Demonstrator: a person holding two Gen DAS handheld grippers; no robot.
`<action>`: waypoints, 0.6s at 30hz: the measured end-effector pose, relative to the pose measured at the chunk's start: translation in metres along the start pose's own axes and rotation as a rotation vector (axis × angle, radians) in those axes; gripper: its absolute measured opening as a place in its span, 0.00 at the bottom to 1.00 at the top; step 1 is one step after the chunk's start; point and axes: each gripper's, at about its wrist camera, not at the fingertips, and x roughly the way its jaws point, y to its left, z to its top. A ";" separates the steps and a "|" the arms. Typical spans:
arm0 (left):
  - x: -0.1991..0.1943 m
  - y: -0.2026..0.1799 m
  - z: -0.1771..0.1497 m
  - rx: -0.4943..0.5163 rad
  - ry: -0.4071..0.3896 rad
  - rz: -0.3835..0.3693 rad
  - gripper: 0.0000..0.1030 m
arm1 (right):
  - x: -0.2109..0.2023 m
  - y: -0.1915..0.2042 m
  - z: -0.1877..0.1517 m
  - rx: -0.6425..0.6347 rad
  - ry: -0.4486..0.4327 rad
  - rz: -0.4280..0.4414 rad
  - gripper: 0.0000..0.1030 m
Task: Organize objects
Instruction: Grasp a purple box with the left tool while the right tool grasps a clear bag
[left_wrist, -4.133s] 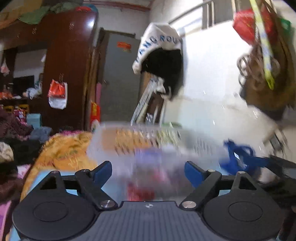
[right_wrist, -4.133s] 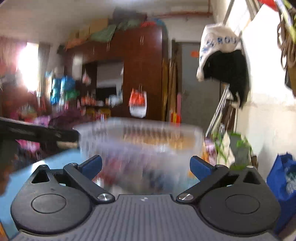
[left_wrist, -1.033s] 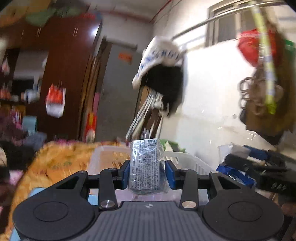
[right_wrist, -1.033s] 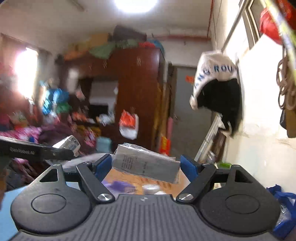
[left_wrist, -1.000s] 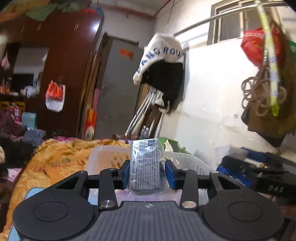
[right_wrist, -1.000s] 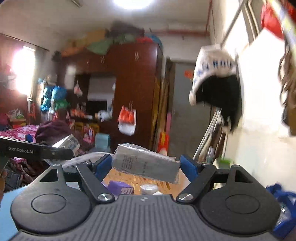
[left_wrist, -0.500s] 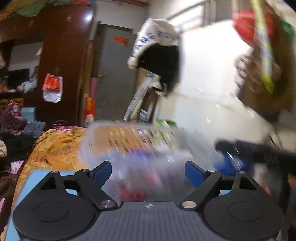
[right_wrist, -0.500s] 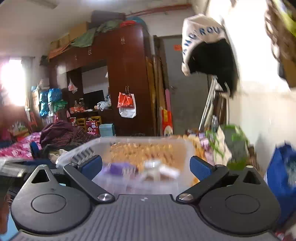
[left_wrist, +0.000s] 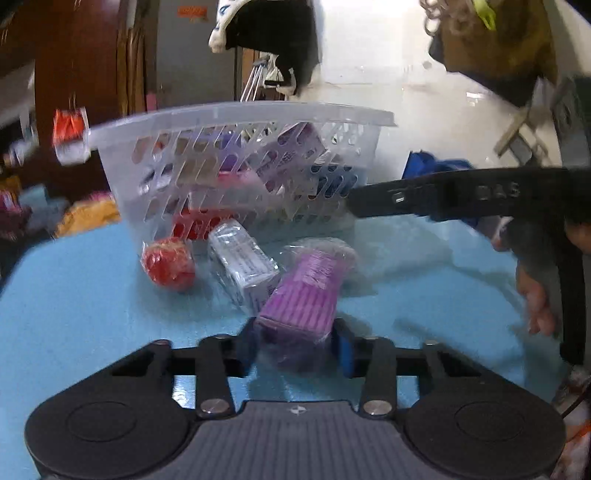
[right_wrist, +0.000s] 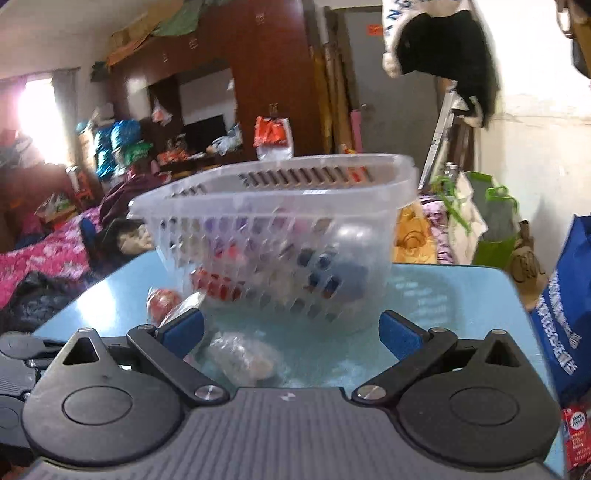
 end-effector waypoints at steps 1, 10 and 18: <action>-0.002 -0.001 -0.001 0.006 -0.008 -0.011 0.39 | 0.003 0.003 -0.002 -0.011 0.014 0.006 0.94; -0.051 0.027 -0.020 -0.046 -0.128 -0.012 0.39 | 0.031 0.020 -0.013 -0.063 0.117 0.048 0.79; -0.061 0.051 -0.024 -0.107 -0.169 -0.021 0.39 | 0.036 0.019 -0.011 -0.052 0.136 0.067 0.63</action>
